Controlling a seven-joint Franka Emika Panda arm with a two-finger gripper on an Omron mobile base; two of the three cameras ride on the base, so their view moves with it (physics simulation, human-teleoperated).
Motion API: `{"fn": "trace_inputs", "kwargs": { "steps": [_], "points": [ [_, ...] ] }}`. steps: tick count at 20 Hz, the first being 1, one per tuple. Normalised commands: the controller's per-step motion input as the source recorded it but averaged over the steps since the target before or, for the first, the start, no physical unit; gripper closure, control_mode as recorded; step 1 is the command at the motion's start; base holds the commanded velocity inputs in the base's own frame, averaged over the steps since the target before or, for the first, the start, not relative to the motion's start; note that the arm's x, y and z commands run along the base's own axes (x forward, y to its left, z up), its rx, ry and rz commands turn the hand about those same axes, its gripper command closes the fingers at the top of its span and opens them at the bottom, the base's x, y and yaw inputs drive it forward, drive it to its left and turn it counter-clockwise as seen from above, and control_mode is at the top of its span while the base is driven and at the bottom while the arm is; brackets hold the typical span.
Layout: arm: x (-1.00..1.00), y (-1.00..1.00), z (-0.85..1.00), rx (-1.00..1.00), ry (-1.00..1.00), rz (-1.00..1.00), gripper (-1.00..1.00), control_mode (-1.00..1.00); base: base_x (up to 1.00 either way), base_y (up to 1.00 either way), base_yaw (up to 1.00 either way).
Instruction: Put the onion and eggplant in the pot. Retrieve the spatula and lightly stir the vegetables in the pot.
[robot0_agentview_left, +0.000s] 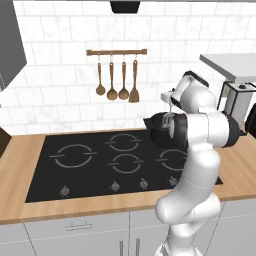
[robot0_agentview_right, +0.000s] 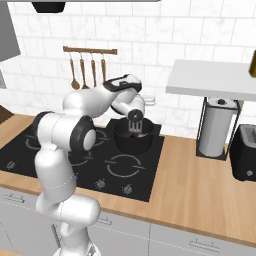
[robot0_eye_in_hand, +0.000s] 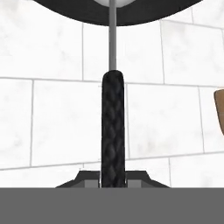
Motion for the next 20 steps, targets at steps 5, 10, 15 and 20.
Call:
{"fn": "trace_inputs", "kwargs": {
  "steps": [5,10,15,20],
  "points": [
    [-0.01,0.05,-0.26,0.0,-0.12,-0.01,1.0,-1.0,0.0,0.0,0.0],
    [-0.12,0.0,-0.28,0.0,0.3,-0.06,1.0,-1.0,0.0,0.0,0.0],
    [-0.15,-0.02,-0.02,0.0,0.08,-0.03,1.0,-1.0,0.0,0.0,0.0],
    [-0.33,-0.13,0.06,0.0,0.01,-0.04,1.0,-1.0,0.0,0.0,0.0]
  ]
}}
